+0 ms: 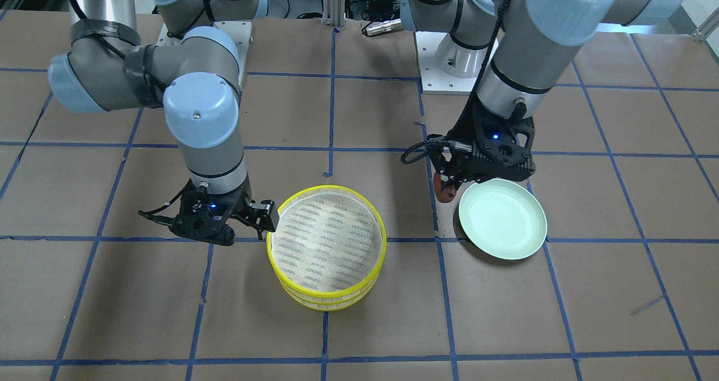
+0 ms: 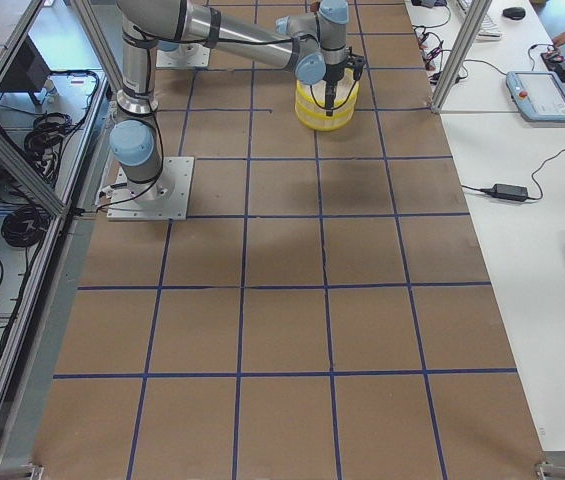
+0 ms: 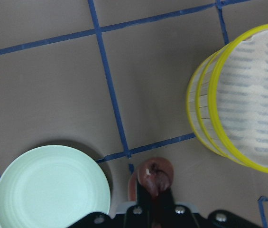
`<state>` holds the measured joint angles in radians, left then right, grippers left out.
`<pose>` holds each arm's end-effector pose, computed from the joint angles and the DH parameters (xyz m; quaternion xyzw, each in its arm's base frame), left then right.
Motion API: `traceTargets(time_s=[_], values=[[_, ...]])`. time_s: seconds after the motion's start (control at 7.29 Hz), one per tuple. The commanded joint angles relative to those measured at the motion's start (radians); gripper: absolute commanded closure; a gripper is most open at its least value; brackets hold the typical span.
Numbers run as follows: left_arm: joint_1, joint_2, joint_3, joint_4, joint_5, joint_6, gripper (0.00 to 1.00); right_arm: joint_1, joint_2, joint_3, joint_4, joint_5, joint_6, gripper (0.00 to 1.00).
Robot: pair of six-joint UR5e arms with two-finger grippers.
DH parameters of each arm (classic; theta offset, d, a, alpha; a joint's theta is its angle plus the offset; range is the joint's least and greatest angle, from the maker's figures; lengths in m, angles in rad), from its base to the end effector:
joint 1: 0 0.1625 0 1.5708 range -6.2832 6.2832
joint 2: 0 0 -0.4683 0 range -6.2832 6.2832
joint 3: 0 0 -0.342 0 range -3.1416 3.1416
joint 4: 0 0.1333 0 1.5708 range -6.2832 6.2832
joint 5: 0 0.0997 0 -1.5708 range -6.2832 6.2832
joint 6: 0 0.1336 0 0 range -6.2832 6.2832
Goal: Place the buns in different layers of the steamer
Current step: 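Place the brown bun in the top tier with the left gripper while the right rises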
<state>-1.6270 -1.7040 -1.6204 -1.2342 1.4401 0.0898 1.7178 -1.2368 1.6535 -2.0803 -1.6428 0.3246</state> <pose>-0.1795 -0.5080 0.4489 -0.0776 -0.9919 0.0777 0.0638 0.2070 -0.5535 0.3431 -0.0902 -0.9942 0.0535 0.0241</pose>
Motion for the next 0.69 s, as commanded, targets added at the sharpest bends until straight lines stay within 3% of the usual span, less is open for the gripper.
traceTargets(time_s=[0.0, 0.27, 0.41, 0.55], values=[[-0.153, -0.075, -0.001, 0.165, -0.001, -0.26, 0.98, -0.108, -0.016, -0.015, 0.052, 0.009, -0.129, 0.0], [-0.253, -0.156, -0.001, 0.307, 0.0, -0.466, 0.98, -0.184, -0.047, -0.053, 0.12, 0.012, -0.266, 0.0], [-0.267, -0.181, -0.003, 0.367, -0.003, -0.479, 0.97, -0.196, -0.047, -0.058, 0.121, 0.011, -0.274, 0.0], [-0.277, -0.19, -0.003, 0.375, 0.0, -0.475, 0.62, -0.217, -0.049, -0.06, 0.123, 0.011, -0.292, 0.0]])
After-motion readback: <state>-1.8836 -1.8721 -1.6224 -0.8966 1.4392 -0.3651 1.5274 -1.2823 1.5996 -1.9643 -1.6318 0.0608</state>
